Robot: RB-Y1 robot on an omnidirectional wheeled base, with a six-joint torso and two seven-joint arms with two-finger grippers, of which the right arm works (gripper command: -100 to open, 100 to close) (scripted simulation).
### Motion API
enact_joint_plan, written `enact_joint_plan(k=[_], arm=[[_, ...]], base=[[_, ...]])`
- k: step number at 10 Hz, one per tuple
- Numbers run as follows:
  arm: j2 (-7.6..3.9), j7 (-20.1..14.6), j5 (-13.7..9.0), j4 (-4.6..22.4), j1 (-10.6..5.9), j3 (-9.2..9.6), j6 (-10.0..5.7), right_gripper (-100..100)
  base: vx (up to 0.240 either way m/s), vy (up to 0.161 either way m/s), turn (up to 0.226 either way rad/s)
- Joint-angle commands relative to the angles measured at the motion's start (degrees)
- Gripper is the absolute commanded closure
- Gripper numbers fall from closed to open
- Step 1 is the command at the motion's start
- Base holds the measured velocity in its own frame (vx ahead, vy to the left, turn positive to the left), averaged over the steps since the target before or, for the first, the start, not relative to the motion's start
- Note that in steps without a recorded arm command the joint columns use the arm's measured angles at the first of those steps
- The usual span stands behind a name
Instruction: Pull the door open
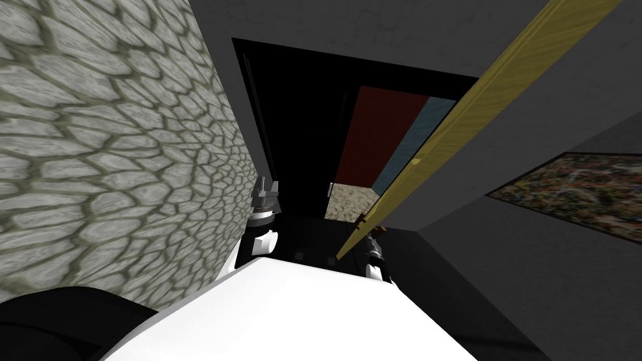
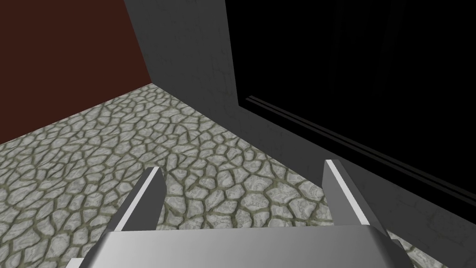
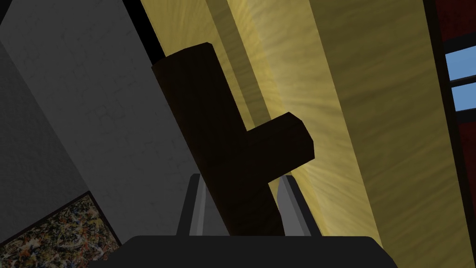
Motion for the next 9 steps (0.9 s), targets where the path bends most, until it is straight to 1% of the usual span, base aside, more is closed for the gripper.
enact_joint_plan(k=[1,3,8,9], arm=[[0.3,-2.82,-0.25,-1.49,-1.21,0.53,0.82,100],[0.3,-2.82,-0.25,-1.47,-1.21,0.53,0.82,100],[0.3,-2.82,-0.25,-1.49,-1.21,0.53,0.82,100],[0.34,-4.24,-0.34,-1.68,-1.08,0.57,0.7,100]], base=[[-0.034,-0.029,0.082],[-0.025,-0.035,0.022],[-0.001,0.0,-0.005],[-0.015,-0.016,0.064]])
